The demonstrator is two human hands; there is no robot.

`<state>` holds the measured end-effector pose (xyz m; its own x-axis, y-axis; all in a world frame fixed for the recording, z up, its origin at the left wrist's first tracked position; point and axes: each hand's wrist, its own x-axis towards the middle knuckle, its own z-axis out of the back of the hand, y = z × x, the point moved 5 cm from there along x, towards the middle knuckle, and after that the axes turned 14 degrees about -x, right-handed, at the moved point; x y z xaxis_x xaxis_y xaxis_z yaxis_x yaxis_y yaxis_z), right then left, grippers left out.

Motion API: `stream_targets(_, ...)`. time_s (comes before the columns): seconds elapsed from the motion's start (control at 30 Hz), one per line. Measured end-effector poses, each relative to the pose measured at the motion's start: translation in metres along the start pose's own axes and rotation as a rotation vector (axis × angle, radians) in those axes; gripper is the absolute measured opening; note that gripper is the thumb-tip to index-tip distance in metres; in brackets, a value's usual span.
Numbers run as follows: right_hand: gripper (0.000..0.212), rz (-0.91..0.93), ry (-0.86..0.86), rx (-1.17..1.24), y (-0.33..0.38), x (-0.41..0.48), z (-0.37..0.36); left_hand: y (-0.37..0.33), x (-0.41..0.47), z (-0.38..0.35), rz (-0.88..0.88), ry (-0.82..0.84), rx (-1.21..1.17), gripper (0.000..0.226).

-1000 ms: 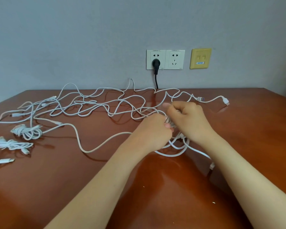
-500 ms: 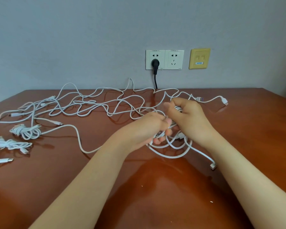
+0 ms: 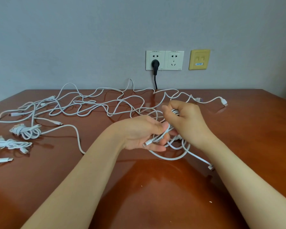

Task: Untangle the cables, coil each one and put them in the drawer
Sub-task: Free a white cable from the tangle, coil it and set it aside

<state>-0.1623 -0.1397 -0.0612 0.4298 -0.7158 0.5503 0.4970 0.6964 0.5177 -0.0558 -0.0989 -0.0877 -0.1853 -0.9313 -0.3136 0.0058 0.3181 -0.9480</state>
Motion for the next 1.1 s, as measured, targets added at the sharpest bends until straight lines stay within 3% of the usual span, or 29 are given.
stream_targets(0.2, 0.034, -0.082, -0.049, -0.048, -0.003, 0.005, -0.002, -0.013, -0.002, -0.004, -0.228, -0.207, 0.286, 0.031)
stream_targets(0.27, 0.03, -0.129, -0.011, -0.039, -0.003, 0.006, 0.0, -0.014, -0.001, -0.003, -0.251, -0.233, 0.296, 0.031)
stream_targets(0.47, 0.016, -0.213, 0.237, 0.287, -0.004, 0.006, -0.003, -0.025, -0.009, 0.02, -0.309, -0.392, 0.26, 0.032)
stream_targets(0.53, 0.006, -0.203, 0.26, 0.242, -0.004, 0.006, -0.004, -0.027, -0.01, 0.026, -0.321, -0.434, 0.26, 0.029)
stream_targets(0.6, 0.021, -0.156, 0.211, 0.073, -0.004, 0.007, -0.001, -0.027, -0.011, 0.028, -0.323, -0.453, 0.275, 0.026)
stream_targets(0.83, 0.037, 0.136, 0.078, -0.356, 0.013, 0.004, 0.008, -0.022, -0.011, 0.032, -0.236, -0.447, 0.298, 0.028)
stream_targets(0.97, 0.024, 0.237, 0.016, -0.366, 0.019, 0.003, 0.012, -0.018, -0.012, 0.026, -0.148, -0.305, 0.317, 0.032)
stream_targets(1.1, 0.016, 0.217, 0.02, -0.227, 0.017, 0.005, 0.011, -0.016, -0.012, 0.014, -0.105, -0.171, 0.52, 0.034)
